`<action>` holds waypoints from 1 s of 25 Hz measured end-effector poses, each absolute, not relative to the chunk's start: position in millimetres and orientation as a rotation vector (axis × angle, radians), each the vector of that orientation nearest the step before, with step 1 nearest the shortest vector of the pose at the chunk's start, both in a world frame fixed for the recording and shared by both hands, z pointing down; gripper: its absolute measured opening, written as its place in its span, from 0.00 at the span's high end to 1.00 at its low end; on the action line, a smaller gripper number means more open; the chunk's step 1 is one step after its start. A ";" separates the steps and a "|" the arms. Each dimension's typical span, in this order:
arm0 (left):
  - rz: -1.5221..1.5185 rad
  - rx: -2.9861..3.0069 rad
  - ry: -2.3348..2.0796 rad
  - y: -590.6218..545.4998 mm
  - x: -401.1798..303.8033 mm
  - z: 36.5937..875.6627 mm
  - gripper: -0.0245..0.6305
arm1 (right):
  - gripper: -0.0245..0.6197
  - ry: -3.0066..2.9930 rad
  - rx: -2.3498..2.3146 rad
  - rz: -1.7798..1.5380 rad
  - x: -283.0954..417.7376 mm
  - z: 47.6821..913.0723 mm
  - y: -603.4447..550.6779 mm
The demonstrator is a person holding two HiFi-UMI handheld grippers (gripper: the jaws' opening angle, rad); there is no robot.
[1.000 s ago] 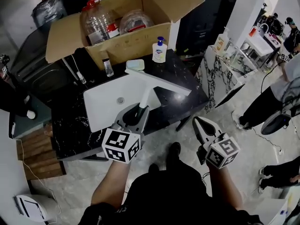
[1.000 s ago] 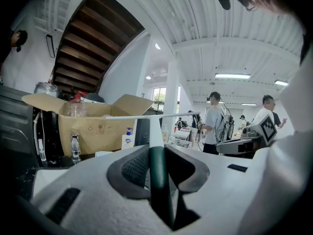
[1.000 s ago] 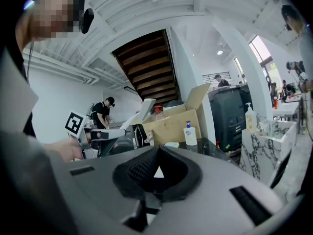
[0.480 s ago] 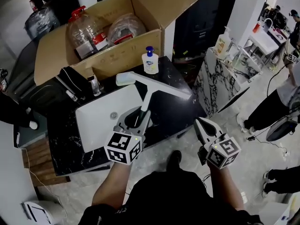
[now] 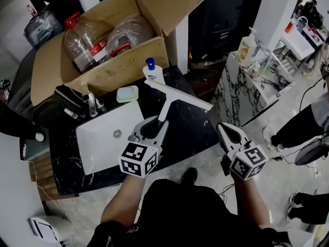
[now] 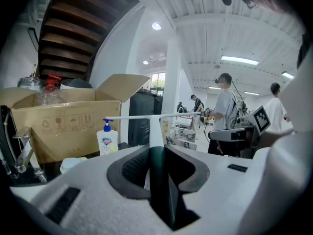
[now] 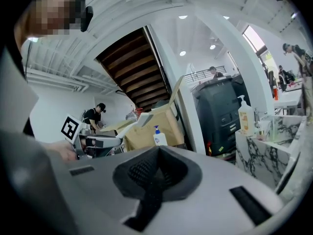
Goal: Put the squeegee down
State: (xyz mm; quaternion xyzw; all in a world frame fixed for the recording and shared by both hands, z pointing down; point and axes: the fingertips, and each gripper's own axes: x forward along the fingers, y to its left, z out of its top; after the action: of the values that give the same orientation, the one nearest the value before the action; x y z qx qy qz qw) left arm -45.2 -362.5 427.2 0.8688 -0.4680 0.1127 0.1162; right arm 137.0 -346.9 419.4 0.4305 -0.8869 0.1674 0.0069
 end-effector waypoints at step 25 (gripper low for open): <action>0.649 2.537 -1.064 -440.0 -42.1 536.9 0.81 | 0.95 -2.593 1.422 0.618 112.1 458.9 -359.3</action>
State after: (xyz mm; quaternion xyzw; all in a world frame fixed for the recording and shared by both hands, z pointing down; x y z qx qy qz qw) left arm -42.1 -440.0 536.9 0.8865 -0.3717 0.2266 0.1568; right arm 112.1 -359.3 458.9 0.4700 -0.8566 0.2042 0.0602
